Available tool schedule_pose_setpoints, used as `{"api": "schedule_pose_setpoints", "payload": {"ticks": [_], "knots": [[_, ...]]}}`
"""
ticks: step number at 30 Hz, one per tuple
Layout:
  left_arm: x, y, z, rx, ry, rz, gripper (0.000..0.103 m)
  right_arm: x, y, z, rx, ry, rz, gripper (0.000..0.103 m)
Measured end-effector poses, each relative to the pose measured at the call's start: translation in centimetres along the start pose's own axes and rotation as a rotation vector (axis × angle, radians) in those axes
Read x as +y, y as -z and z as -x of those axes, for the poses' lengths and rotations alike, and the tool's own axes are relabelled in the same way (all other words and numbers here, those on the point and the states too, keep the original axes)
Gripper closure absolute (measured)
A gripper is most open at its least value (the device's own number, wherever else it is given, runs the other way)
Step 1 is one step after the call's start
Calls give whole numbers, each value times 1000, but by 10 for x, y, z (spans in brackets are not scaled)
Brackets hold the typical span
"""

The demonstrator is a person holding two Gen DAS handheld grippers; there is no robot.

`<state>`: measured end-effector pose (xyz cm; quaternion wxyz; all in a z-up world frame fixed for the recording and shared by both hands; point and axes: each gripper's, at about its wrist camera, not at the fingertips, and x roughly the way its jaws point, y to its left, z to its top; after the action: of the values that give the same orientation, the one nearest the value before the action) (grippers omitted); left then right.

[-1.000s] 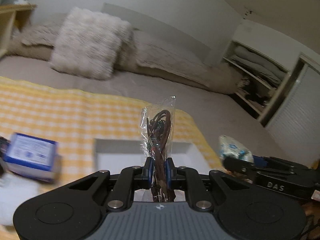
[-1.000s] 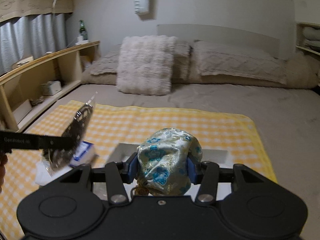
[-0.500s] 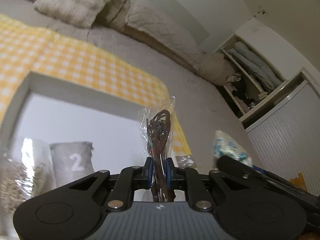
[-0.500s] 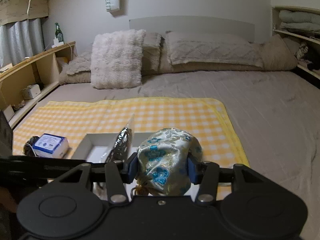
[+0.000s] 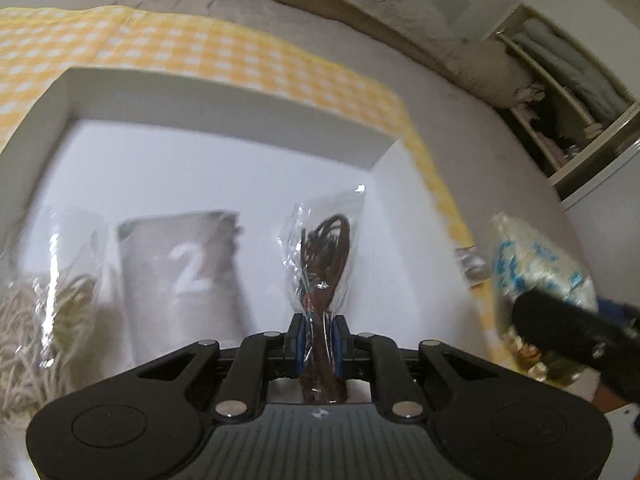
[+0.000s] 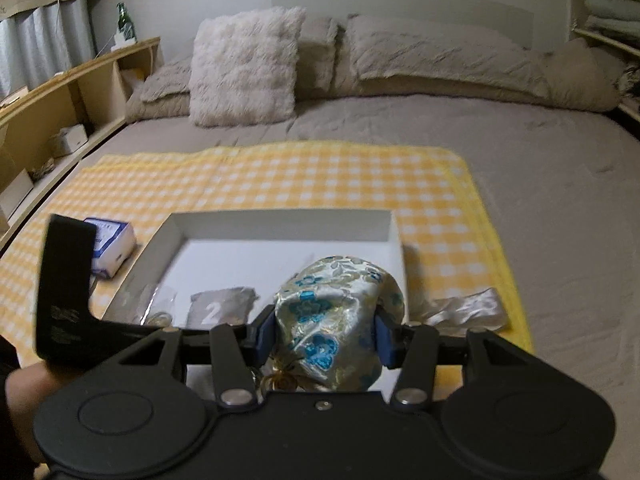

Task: Organize soft objects
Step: 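Carry the floral pouch toward the tray while the left lowers the cable bag into it, then lower the floral pouch into the tray, open the right tool, withdraw both tools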

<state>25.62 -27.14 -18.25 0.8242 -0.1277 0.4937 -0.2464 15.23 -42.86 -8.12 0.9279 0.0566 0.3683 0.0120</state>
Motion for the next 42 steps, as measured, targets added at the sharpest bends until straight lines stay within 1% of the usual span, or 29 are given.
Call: {"api": "schedule_pose_setpoints", "payload": {"ticks": [2, 5, 7, 10, 11, 12, 13, 14, 15, 18, 23, 26, 28, 30, 31, 34, 39, 42], "knots": [[1, 3, 6, -19, -42, -6, 84, 3, 0, -4, 17, -7, 10, 53], [4, 7, 17, -42, -132, -24, 84, 7, 1, -8, 42, -6, 27, 53], [10, 9, 23, -47, -154, 4, 84, 7, 4, -10, 58, -1, 35, 53], [16, 9, 26, -30, -109, 72, 84, 7, 6, -15, 86, 1, 38, 53], [15, 8, 26, -24, -95, 73, 82, 7, 8, -17, 93, -1, 38, 53], [14, 8, 26, -23, -79, 71, 74, 7, 9, -19, 101, -4, 36, 53], [14, 7, 27, -24, -56, 78, 68, 7, 9, -22, 108, -5, 34, 52], [14, 7, 28, -25, -40, 89, 61, 7, 10, -23, 113, -4, 31, 52], [14, 6, 29, -25, -22, 96, 57, 7, 11, -25, 116, -2, 28, 50], [9, 2, 30, -21, 3, 77, 57, 5, 11, -29, 136, 7, 11, 42], [7, -1, 33, -9, -6, 33, 57, 2, 13, -30, 163, 26, 6, 34], [7, 0, 40, -5, -20, -7, 56, -1, 14, -30, 174, 31, -2, 34], [5, 0, 45, -9, -28, -37, 51, -1, 14, -29, 178, 32, -3, 34], [4, 0, 52, -17, -33, -64, 45, 0, 14, -28, 175, 32, -4, 34], [4, 0, 56, -21, -35, -74, 44, 0, 14, -27, 173, 31, -5, 34], [5, 0, 67, -33, -40, -98, 42, -1, 14, -22, 158, 34, -13, 34], [6, 2, 86, -66, -59, -134, 32, -4, 10, -8, 110, 30, -45, 34], [7, 2, 97, -82, -70, -153, 29, -3, 8, 3, 73, 23, -56, 34]]}}
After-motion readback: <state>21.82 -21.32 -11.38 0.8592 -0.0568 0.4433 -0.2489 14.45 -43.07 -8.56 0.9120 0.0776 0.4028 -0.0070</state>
